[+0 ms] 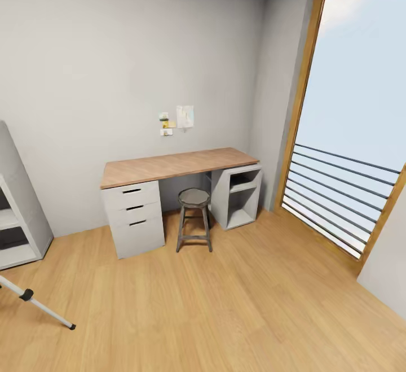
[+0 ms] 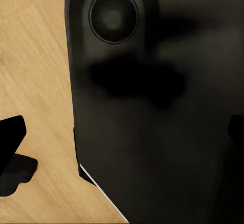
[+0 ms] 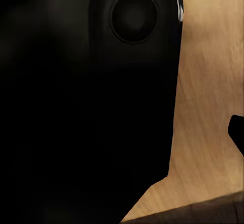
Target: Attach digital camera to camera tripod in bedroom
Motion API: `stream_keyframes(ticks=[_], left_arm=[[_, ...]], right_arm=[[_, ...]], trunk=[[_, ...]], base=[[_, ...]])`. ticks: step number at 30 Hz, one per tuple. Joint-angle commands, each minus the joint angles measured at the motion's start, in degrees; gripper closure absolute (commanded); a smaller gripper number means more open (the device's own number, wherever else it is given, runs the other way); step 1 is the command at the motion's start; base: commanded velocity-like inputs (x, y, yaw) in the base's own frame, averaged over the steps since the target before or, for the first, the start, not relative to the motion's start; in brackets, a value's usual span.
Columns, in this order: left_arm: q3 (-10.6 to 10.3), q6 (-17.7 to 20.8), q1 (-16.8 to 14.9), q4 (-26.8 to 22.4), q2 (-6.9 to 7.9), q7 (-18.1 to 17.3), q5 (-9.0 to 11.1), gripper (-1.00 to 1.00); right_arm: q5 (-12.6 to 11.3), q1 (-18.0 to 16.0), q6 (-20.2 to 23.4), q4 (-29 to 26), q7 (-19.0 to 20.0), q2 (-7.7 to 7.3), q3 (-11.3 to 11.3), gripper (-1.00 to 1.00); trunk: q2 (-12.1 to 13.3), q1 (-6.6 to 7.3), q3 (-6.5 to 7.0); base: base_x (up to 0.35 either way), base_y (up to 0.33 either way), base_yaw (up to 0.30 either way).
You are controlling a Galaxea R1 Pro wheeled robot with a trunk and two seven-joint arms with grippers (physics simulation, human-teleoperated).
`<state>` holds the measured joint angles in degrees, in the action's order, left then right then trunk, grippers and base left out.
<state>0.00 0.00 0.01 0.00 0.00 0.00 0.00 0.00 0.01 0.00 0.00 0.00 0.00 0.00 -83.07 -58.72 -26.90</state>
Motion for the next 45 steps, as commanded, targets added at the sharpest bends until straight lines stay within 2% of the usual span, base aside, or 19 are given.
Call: stream_keyframes(ticks=[1, 10, 18, 23, 40, 45], left_arm=[[0.0, 0.0, -0.01, 0.0, 0.0, 0.0, 0.0, -1.0], [0.44, -0.32, -0.1, 0.06, 0.23, -0.03, 0.35, -1.0], [1.12, -0.27, -0.1, -2.04, 0.25, -0.08, 2.79, -1.0], [1.14, -0.27, -0.1, -2.2, 0.26, -0.08, 3.1, -1.0], [1.23, -0.26, -0.1, -2.29, 0.26, -0.01, 3.57, -1.0], [1.23, -0.26, -0.1, -2.29, 0.26, -0.01, 4.25, -1.0]], right_arm=[[0.0, -0.01, 0.0, 0.0, 0.0, 0.0, 0.0, -1.0], [0.65, -0.1, -0.09, 0.0, 0.07, -0.12, 0.39, -1.0], [0.5, -0.1, -0.19, 0.0, 0.33, -0.17, 0.31, -1.0], [0.5, -0.1, -0.24, 0.01, 0.34, -0.15, 0.27, -1.0], [0.44, -0.1, -0.31, 0.04, 0.2, -0.18, 0.18, -1.0], [0.36, -0.1, -0.35, 0.05, 0.18, -0.18, 0.13, -1.0]], trunk=[[-0.01, 0.0, -0.03], [-0.01, 0.0, -0.03], [-0.01, 0.0, -0.03], [-0.01, 0.0, -0.03], [-0.01, 0.0, -0.03], [-0.01, 0.0, -0.03]], base=[[0.0, 0.0, 0.0], [0.0, 0.0, 0.0], [0.0, 0.0, 0.0], [0.0, 0.0, 0.026], [0.0, 0.0, 0.238], [0.0, 0.0, 0.273]])
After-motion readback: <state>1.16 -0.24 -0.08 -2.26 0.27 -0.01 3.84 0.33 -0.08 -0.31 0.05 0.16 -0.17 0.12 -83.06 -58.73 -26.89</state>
